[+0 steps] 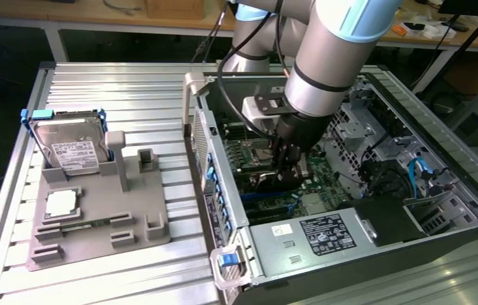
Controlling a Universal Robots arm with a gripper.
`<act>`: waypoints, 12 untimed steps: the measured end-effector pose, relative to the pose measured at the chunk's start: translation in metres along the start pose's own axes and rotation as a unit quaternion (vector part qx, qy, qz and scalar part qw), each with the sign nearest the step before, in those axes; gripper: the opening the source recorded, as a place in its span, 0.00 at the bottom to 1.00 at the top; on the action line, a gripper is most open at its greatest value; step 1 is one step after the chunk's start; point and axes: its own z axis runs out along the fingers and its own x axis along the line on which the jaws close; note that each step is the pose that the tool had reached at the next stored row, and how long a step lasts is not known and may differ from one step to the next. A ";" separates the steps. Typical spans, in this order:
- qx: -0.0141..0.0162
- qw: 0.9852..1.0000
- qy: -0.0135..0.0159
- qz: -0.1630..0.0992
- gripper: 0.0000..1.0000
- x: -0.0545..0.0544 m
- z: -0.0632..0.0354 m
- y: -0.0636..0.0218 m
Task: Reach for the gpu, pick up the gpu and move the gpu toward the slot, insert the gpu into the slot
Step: 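Insert the gpu into the slot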
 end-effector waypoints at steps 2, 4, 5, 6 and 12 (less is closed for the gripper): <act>0.000 1.000 0.000 0.000 0.27 0.000 0.0004 0.0000; 0.000 1.000 0.000 0.000 0.27 0.000 0.0011 -0.0001; 0.000 1.000 0.000 0.000 0.27 0.000 0.0014 -0.0002; 0.000 1.000 0.000 0.000 0.27 0.000 0.0015 -0.0001; 0.003 1.000 0.001 0.000 0.27 -0.001 0.0015 0.0000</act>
